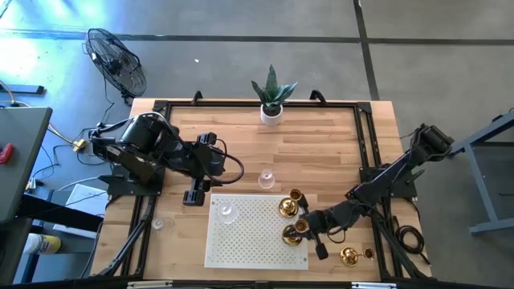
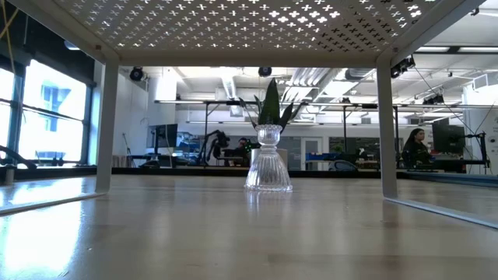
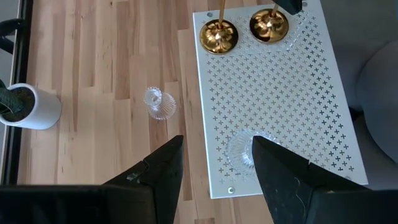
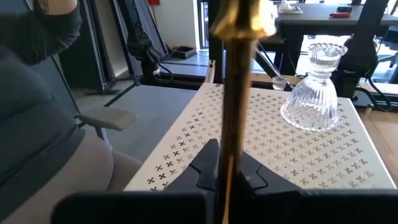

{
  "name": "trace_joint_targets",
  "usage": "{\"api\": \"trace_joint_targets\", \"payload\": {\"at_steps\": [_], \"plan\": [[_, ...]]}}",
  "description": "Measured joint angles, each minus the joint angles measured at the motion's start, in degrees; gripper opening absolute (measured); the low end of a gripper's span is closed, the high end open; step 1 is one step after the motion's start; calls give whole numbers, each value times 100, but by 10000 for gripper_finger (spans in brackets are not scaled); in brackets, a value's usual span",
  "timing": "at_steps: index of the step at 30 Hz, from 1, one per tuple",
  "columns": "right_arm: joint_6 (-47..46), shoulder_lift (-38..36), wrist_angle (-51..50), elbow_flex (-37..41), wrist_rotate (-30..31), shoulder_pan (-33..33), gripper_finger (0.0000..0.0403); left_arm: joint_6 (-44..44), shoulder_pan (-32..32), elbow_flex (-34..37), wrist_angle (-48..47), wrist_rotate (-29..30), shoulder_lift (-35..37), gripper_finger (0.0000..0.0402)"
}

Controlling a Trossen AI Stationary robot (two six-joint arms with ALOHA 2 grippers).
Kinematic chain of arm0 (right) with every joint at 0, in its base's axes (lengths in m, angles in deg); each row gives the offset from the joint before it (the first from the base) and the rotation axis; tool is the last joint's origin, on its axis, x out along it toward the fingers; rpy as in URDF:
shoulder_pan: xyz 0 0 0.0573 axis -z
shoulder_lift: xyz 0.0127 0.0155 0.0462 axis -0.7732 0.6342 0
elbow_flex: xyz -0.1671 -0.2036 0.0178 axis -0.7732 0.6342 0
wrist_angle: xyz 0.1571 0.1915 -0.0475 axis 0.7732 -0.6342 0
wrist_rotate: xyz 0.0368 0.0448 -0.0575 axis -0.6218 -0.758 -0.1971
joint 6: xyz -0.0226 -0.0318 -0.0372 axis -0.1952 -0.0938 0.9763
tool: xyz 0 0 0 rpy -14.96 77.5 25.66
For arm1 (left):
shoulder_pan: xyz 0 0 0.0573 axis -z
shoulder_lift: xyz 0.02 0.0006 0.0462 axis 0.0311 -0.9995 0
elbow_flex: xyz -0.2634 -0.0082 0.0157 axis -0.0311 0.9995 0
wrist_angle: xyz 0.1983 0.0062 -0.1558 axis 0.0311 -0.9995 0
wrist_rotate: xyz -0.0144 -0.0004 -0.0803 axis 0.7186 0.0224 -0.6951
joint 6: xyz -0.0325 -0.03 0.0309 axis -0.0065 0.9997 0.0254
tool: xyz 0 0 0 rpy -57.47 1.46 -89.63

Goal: Pick & Place candle stick holders
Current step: Put the left candle holder on the shelf

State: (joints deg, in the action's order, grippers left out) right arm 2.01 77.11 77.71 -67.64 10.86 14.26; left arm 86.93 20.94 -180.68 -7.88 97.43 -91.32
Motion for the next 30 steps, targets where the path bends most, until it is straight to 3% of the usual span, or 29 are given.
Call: {"api": "trace_joint_targets", "payload": {"at_steps": [30], "plan": [[43, -4, -190, 0, 4, 278, 11, 2, 0, 0, 0, -7, 0, 184]]}}
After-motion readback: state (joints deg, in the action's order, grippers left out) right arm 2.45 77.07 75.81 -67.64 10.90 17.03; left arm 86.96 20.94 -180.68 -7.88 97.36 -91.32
